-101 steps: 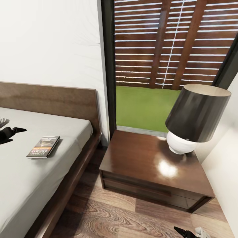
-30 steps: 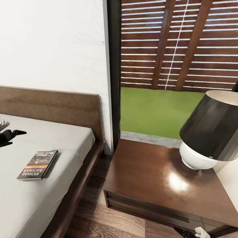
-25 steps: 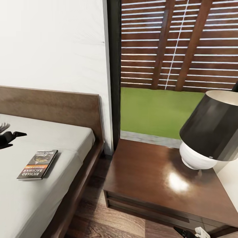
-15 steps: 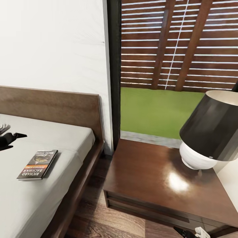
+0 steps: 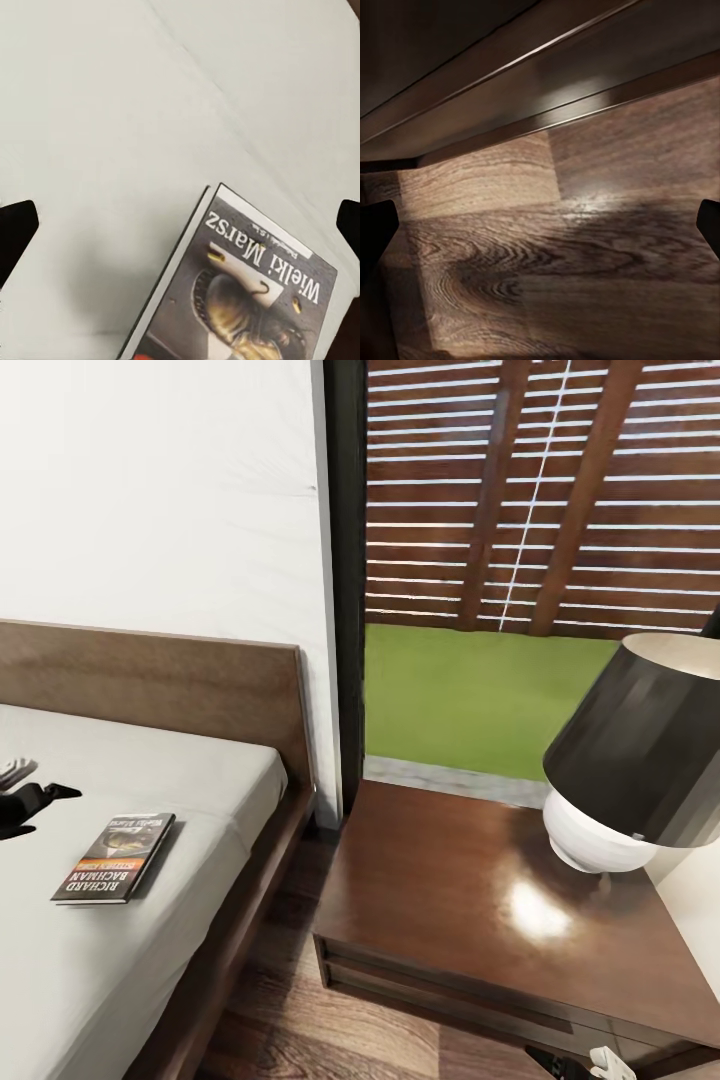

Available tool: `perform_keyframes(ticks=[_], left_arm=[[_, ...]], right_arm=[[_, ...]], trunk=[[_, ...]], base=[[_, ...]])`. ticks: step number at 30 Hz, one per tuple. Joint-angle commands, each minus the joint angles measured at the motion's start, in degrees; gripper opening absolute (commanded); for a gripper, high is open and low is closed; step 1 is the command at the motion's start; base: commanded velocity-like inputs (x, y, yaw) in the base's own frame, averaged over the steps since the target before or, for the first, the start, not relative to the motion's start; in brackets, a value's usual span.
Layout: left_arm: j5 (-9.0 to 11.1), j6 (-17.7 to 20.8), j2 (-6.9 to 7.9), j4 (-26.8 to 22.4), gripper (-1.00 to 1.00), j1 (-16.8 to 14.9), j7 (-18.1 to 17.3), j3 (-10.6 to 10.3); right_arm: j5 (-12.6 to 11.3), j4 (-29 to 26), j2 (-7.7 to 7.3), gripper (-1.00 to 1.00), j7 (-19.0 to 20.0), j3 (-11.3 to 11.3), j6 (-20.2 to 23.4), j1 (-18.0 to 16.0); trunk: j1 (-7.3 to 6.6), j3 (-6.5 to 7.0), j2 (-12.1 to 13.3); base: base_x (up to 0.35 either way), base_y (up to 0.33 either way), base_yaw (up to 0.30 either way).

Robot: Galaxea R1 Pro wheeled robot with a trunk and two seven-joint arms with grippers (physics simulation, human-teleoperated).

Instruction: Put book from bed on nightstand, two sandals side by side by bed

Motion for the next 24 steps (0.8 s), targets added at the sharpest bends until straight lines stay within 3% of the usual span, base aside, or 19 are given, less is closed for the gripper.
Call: perform_keyframes(ticks=[1, 24], left_arm=[[-0.55, 0.08, -0.05, 0.28, 1.0, -0.05, -0.42, 0.29], [-0.38, -3.16, -0.06, 3.89, 1.0, -0.05, -0.32, 0.31]], right_arm=[[-0.23, 0.16, -0.03, 1.0, 0.25, -0.45, 0.61, -0.07], [-0.23, 0.16, -0.03, 1.0, 0.25, -0.45, 0.64, -0.07]], trunk=[[-0.01, -0.05, -0.02], [-0.01, -0.05, -0.02]], base=[[0.0, 0.0, 0.0], [0.0, 0.0, 0.0]])
